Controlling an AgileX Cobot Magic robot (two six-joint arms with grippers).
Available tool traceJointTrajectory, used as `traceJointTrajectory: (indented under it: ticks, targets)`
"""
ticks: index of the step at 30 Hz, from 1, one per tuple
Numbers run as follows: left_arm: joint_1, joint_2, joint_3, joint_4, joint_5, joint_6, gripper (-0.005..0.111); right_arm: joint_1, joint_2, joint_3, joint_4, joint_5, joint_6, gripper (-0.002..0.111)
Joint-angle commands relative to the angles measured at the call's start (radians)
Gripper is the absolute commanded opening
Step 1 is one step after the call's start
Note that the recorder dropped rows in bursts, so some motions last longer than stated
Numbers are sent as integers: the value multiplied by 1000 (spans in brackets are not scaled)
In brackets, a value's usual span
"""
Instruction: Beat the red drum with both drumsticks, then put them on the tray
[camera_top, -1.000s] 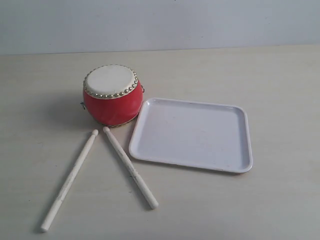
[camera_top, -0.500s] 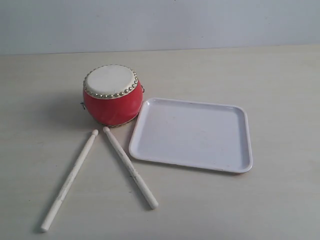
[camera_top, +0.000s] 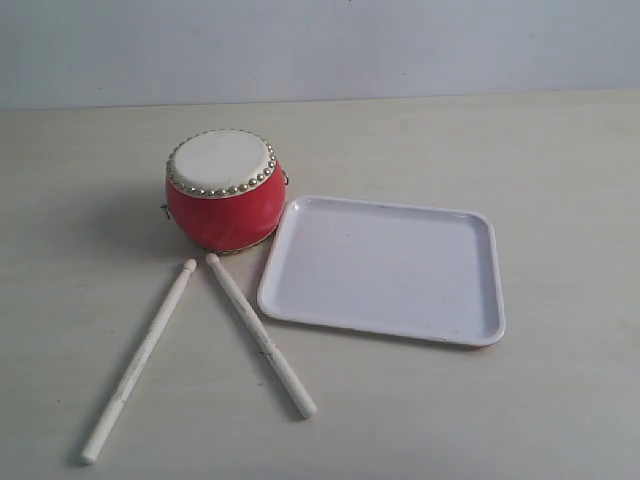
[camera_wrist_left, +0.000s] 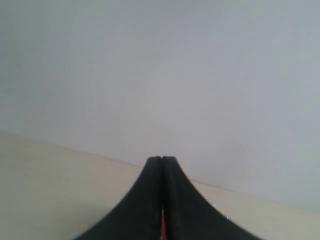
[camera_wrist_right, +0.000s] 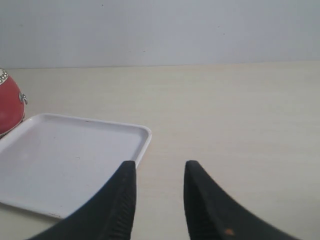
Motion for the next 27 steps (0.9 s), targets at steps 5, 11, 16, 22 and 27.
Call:
traceJointTrajectory:
  ticks: [5,11,16,22,27]
  targets:
    - [-7,400,-245,-127,246,181,0,-7,-6,5,-11,-9,-2,32]
    - [-90,637,-417,-332,450,497,0,-7,-6,5,-11,-9,-2,32]
    - [-221,797,-468,-231,509,532,0,-7,-6,5,-11,-9,0,32]
    - [-395,976,-477,41,500,308,0,-7,-6,5,-11,-9,0,32]
    - [-452,1110,-532,316,647,-70,0,-7,-6,5,-11,-9,0,32]
